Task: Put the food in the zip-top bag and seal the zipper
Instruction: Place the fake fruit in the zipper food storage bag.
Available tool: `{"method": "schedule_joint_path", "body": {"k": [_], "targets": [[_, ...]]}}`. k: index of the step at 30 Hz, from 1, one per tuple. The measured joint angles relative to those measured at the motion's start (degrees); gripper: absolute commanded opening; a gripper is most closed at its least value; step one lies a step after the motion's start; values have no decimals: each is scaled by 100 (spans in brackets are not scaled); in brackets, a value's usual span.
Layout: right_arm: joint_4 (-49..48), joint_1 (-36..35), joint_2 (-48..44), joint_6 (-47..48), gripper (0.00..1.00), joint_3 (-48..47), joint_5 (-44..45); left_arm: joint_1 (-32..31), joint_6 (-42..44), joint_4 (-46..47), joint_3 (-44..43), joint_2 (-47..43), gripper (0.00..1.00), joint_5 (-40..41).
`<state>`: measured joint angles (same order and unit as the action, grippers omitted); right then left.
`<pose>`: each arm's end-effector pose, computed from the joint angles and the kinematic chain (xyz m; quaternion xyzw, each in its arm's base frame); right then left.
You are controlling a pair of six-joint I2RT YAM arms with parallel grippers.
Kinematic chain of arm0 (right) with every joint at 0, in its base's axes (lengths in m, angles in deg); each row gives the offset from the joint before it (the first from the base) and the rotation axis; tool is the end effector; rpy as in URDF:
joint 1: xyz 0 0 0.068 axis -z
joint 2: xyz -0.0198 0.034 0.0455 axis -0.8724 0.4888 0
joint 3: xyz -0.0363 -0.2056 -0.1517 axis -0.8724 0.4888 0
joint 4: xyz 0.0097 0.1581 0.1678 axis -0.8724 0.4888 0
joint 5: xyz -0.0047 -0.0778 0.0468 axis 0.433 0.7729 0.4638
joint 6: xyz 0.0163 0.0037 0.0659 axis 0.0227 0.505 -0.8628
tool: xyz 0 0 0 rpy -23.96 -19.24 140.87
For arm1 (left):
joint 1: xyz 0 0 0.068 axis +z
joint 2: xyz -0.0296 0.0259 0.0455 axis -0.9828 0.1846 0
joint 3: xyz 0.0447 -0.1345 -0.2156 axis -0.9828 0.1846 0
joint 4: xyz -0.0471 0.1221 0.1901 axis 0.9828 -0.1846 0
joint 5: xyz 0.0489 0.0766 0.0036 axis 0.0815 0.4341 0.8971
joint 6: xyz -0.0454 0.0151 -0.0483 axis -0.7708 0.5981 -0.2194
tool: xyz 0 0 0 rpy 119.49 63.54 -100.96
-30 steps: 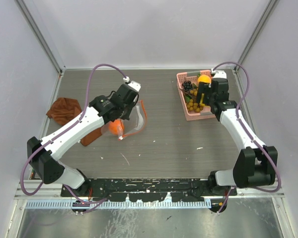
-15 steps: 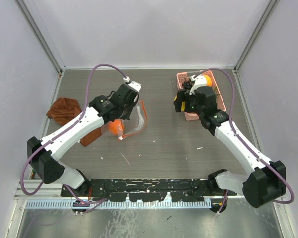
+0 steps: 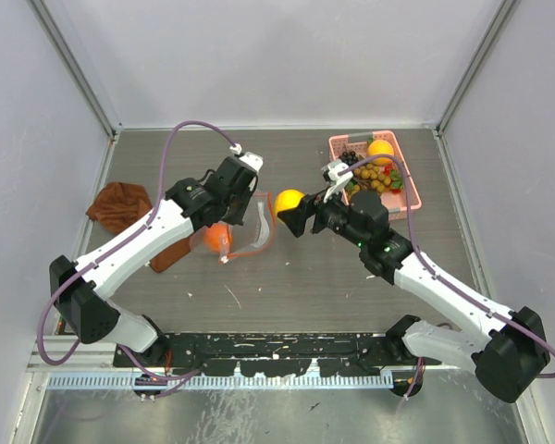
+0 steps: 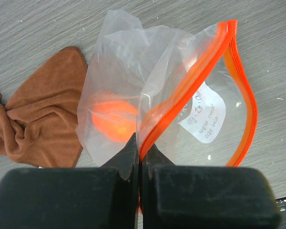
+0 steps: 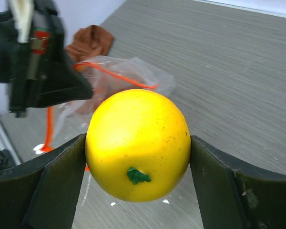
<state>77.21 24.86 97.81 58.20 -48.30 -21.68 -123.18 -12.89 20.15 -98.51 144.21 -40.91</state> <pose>0.1923 0.1490 0.3096 -0.1879 0.7367 0.3271 0.5612 0.2189 -0.1849 0.3153 0.1977 0.9119 -0.0130 0.3595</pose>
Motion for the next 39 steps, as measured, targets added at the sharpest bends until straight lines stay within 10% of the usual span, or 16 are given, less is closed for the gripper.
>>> {"method": "schedule_joint_path", "body": {"k": [18,39], "targets": [[-2730,-1021,1095,-170,56,791,-483,0,-4,7,0,-101,0,-330],[-3008,-1054,2116,-173,92,588,-103,2,-4,9,0,-153,0,-579]]}}
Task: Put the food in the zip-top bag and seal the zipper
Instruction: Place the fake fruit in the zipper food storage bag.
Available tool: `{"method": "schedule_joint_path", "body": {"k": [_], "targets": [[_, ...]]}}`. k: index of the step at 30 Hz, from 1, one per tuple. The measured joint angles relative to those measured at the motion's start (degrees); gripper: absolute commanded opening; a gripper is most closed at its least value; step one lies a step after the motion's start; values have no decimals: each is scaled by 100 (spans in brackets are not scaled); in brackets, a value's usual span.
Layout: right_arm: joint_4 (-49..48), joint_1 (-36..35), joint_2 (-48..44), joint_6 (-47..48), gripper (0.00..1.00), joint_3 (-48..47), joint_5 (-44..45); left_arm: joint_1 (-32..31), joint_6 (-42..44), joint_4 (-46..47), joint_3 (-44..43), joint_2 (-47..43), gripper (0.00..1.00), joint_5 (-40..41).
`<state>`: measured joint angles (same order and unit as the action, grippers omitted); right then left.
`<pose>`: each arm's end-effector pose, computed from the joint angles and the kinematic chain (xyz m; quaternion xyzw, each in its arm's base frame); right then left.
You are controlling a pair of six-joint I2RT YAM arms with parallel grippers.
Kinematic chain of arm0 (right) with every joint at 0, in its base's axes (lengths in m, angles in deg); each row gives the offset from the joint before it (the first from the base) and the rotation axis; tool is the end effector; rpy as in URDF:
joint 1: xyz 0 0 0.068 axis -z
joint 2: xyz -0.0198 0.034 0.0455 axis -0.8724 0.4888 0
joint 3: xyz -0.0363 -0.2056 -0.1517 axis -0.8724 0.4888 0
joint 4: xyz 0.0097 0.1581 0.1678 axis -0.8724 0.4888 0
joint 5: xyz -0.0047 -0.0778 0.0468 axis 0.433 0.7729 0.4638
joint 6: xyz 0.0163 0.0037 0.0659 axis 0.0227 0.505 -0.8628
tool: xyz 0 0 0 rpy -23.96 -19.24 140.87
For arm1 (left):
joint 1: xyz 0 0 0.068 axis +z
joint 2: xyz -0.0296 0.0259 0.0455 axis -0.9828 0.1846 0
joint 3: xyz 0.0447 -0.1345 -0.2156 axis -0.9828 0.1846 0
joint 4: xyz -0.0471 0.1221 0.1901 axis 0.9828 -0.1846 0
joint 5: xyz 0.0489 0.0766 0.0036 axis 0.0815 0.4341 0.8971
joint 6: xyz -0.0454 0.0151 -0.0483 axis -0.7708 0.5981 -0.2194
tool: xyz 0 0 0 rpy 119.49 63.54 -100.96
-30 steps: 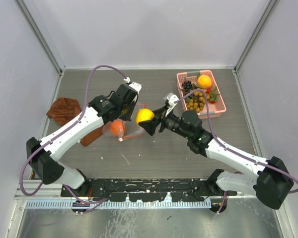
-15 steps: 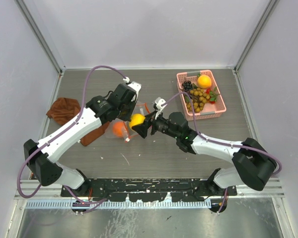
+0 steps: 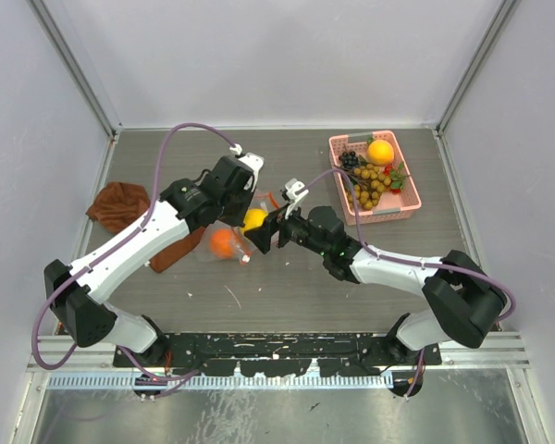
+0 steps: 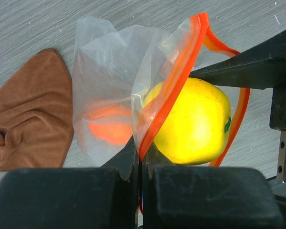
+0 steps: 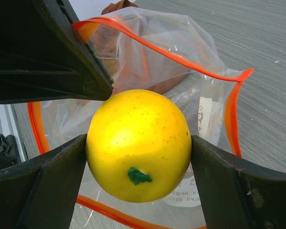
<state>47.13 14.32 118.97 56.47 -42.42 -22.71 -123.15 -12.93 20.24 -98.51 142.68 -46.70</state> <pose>0.2046 0.2281 0.2462 -0.2464 0.7008 0.3999 0.5368 0.2122 -0.1856 0.3213 0.2119 0.9101 -0.0625 0.3506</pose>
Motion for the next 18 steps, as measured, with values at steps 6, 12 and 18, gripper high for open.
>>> {"method": "schedule_joint_path", "body": {"k": [6,12,18], "targets": [[90,0,0,0,95,-26,133,0,0,0,0,0,0,-28],[232,0,0,-2,95,-37,299,0,0,-2,0,0,0,-52],[688,0,-282,-15,95,-76,457,-2,-2,-2,0,0,0,-74]]}}
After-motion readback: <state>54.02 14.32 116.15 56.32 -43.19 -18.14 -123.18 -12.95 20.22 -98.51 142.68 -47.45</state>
